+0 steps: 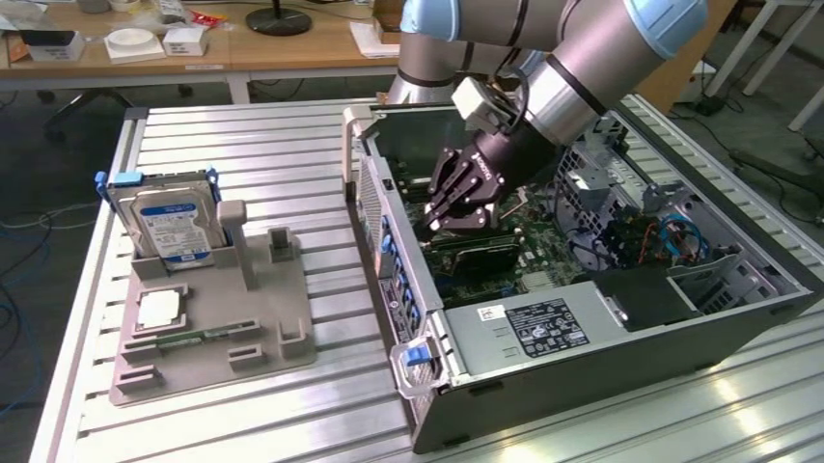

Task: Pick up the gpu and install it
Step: 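Press down on the gpu until it lock into place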

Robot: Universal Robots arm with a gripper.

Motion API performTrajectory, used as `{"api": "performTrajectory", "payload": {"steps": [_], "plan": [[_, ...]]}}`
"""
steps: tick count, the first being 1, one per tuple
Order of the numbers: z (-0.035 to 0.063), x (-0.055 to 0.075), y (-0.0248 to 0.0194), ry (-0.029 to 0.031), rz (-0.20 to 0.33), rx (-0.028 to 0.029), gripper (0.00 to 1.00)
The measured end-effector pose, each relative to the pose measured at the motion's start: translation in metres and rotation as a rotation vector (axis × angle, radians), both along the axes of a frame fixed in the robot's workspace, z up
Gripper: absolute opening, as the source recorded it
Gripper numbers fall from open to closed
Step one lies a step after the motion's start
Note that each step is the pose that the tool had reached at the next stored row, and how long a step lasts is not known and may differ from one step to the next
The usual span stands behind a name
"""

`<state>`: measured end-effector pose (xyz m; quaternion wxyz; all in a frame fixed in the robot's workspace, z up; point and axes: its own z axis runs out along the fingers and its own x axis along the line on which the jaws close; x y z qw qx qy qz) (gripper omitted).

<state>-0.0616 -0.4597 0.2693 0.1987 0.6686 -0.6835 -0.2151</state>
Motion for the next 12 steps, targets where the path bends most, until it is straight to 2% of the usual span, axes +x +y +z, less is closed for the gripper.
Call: {"api": "performTrajectory", "payload": {"steps": [12], "plan": [[-0.0071, -0.0025, -0.0005, 0.0002, 0.004, 0.0002, 0.10]]}}
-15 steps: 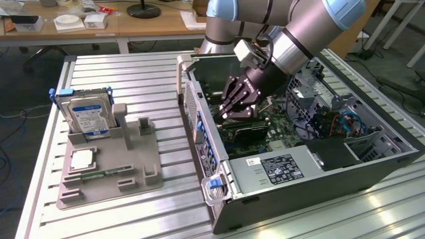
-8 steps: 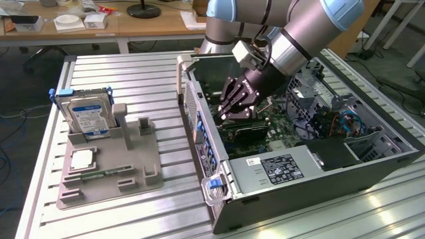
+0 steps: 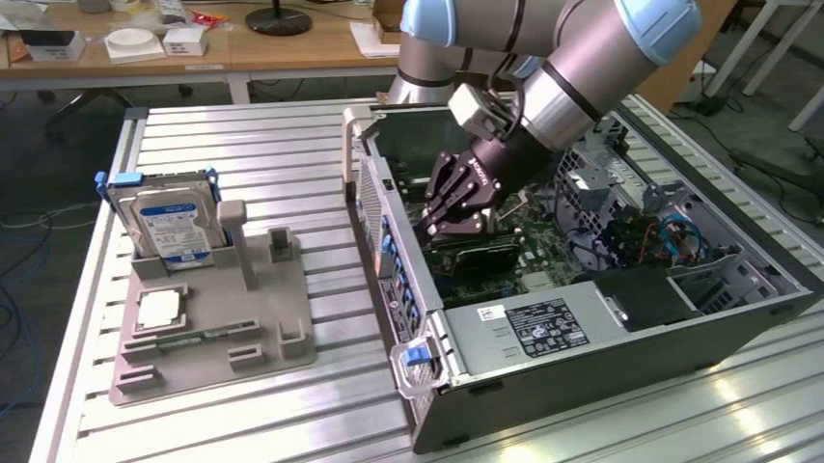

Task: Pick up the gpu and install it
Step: 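Press down on the gpu until it lock into place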

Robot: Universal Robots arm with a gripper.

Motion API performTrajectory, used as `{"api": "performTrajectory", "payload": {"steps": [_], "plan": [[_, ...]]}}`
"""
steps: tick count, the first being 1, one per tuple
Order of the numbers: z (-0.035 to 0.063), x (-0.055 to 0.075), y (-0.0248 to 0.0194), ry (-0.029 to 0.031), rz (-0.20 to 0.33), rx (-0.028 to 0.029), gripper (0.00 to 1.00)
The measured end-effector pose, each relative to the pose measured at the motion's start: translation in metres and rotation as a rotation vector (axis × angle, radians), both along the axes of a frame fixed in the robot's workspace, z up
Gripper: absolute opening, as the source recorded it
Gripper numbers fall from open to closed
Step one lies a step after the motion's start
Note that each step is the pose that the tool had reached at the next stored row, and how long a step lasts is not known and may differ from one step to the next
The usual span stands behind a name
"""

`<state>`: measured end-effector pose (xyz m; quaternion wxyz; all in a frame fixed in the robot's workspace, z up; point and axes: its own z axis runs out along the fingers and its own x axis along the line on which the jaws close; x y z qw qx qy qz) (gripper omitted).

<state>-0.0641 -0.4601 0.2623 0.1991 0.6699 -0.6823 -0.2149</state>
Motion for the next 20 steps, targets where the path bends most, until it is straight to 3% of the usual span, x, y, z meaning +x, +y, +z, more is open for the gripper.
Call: {"api": "performTrajectory", "payload": {"steps": [5, 10, 20], "plan": [[-0.0070, 0.001, 0.0008, 0.0002, 0.000, 0.0001, 0.10], [-0.0098, 0.016, 0.0021, 0.0003, 0.000, -0.0003, 0.10], [-0.0104, 0.016, 0.0023, 0.0003, 0.000, -0.0002, 0.10]]}}
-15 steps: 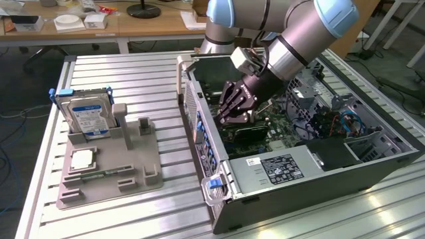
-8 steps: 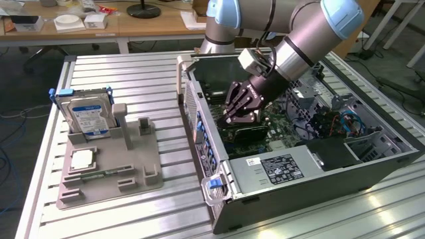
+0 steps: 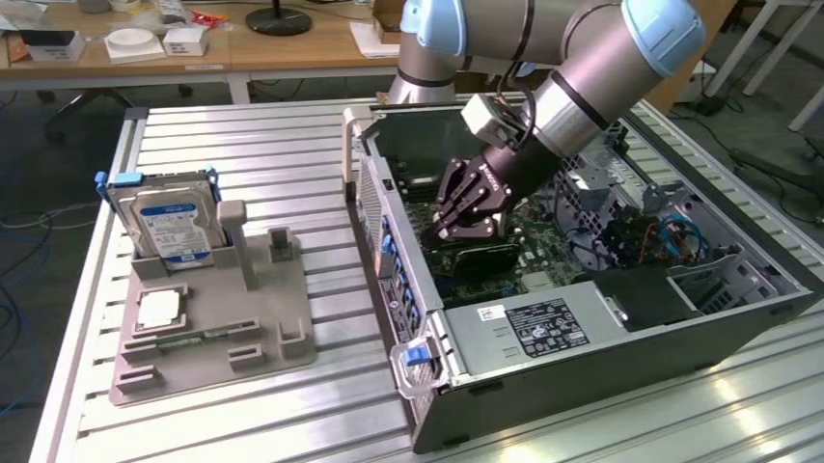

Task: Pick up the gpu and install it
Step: 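Press down on the gpu until it lock into place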

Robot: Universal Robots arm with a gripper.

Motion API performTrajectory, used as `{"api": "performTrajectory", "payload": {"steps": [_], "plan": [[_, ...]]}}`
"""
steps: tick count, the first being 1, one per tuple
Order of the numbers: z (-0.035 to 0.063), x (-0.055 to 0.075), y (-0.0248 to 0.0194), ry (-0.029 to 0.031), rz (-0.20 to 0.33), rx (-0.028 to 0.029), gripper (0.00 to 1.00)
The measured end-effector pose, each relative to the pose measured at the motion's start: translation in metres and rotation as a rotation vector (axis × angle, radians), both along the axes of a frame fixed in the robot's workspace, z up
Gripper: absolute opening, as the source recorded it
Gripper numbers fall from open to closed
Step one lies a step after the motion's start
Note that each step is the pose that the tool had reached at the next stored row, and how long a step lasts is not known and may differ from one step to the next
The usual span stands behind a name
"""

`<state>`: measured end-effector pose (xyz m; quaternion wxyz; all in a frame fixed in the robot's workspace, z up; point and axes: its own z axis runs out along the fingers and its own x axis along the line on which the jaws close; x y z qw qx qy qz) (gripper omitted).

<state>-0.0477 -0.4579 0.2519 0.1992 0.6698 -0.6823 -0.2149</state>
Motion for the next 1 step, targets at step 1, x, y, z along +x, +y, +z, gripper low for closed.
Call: {"api": "performTrajectory", "payload": {"steps": [1], "plan": [[0.0000, 0.0000, 0.0000, 0.0000, 0.000, 0.0000, 0.10]]}}
